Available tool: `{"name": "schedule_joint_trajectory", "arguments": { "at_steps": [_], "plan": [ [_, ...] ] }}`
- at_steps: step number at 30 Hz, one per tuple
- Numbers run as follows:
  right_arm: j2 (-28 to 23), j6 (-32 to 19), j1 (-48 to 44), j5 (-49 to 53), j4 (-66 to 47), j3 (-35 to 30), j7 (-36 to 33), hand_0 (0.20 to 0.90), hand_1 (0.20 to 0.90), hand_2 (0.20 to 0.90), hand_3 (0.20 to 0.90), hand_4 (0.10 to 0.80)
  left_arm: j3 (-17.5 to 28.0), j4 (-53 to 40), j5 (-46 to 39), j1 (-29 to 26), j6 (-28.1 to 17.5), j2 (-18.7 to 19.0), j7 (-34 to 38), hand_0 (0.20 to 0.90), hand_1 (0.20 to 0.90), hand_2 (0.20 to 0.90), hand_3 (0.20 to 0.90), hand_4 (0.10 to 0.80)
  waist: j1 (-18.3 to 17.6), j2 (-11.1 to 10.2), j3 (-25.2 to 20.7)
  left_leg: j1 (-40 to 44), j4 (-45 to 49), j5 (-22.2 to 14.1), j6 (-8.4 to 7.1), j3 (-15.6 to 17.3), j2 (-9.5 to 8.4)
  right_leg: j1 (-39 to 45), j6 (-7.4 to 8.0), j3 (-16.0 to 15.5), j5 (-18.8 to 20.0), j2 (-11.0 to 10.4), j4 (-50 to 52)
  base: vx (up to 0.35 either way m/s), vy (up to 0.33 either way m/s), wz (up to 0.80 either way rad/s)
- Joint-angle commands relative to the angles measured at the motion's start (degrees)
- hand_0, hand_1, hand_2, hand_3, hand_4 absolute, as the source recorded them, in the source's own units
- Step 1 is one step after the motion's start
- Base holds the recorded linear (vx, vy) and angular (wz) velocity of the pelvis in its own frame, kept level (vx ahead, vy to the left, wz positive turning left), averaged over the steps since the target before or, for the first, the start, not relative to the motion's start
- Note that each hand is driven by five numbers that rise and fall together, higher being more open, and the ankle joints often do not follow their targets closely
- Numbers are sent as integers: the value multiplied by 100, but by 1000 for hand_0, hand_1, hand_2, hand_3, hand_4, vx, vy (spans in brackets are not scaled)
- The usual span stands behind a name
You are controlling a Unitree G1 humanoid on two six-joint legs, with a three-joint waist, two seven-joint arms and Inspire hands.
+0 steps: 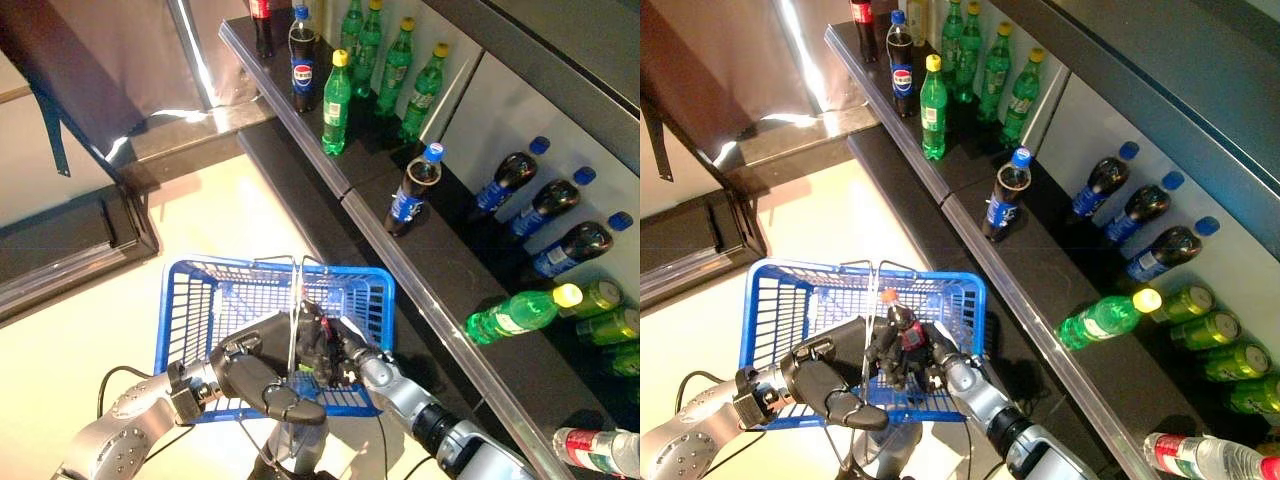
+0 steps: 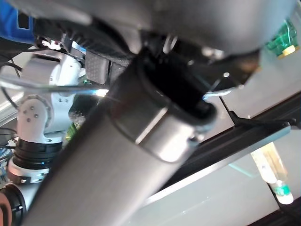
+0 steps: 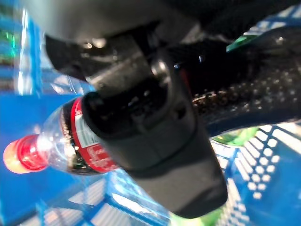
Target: Pick up the drink and place into the basket.
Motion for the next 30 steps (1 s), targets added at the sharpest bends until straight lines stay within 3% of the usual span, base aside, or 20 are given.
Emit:
{"name": "schedule_joint_trajectory", "arguments": {
  "at_steps": [1,7,9,10,11,17,24,30],
  "plan": [
    [-41,493,-127,-358,537,622,33,300,300,300,200,100,473,-2215,-1176,-1478,-1489,-991,-776,300,300,300,200,100,26,155,-570,20,28,6,231,60,78,-368,-314,102,407,59,334,51,-18,1],
    [-35,419,-59,-414,669,564,29,316,316,316,219,119,828,-1824,-1295,-1496,-1121,-934,-500,300,300,300,200,100,43,44,-610,98,-24,1,236,86,136,-360,-339,161,374,116,369,55,-15,1],
    [-55,359,20,-375,636,535,20,608,608,608,560,460,905,-1779,-1334,-1452,-996,-984,-423,300,300,300,200,100,35,14,-632,157,-67,4,240,93,162,-349,-349,184,369,146,378,62,-11,-1],
    [-67,315,63,-337,609,529,-17,792,792,792,774,674,920,-1780,-1366,-1447,-948,-1018,-336,300,300,300,200,100,28,-3,-637,185,-85,5,243,98,174,-340,-356,198,364,159,379,69,-13,0],
    [-79,272,124,-318,547,501,-85,900,900,900,900,800,967,-1728,-1388,-1447,-907,-1059,-283,300,300,300,200,100,15,-28,-641,216,-101,5,241,111,194,-330,-362,211,361,170,382,62,-16,0],
    [-240,232,412,-320,-357,340,-587,900,900,900,900,800,1212,-1417,-1433,-1386,-890,-1139,-137,300,300,300,200,100,-105,-133,-653,343,-175,-14,229,197,289,-308,-369,285,349,212,393,47,-18,0],
    [-948,297,1002,-421,-2369,216,-1112,900,900,900,900,800,1570,-1075,-1929,-1192,-968,-1221,-195,300,300,300,200,100,-386,-226,-668,423,-229,35,199,375,404,-355,-365,346,453,223,354,-1,6,-2],
    [-1499,410,1532,-549,-3840,-196,-1044,900,900,900,900,800,1812,-924,-2040,-897,-1162,-1283,-129,300,300,300,200,100,-608,-285,-688,565,-287,-27,199,585,512,-343,-312,499,451,263,322,10,-9,-11]
  ]
}}
